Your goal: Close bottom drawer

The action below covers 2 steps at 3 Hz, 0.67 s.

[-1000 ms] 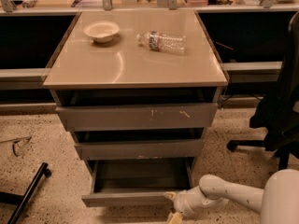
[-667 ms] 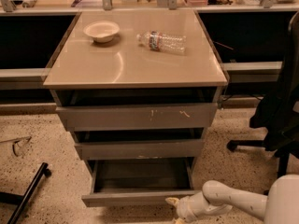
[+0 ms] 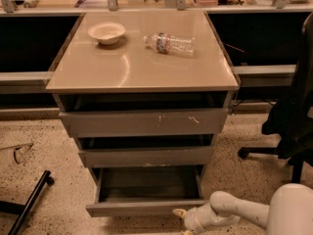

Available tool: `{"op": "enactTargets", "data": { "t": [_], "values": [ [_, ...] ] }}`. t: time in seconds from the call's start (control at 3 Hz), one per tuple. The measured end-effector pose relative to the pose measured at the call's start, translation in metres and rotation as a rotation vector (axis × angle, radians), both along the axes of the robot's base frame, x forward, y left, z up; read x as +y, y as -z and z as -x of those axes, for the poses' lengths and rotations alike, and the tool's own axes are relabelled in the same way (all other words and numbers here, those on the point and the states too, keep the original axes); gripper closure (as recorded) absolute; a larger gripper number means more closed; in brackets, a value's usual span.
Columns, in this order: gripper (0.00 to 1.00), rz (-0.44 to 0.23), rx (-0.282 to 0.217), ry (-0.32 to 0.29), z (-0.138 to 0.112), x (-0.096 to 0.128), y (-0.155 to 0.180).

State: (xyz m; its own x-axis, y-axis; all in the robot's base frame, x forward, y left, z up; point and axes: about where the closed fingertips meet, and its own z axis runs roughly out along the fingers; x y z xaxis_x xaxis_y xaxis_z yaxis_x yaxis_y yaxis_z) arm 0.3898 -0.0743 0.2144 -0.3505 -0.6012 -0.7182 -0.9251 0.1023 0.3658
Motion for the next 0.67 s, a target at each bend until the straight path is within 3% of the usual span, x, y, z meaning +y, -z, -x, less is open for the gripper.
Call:
{"op": "enactTargets", "data": {
  "t": [0.67],
  "values": [
    [0.0,0.08,-0.108,-0.038,-0.053,-0.005,0.017]
  ]
}}
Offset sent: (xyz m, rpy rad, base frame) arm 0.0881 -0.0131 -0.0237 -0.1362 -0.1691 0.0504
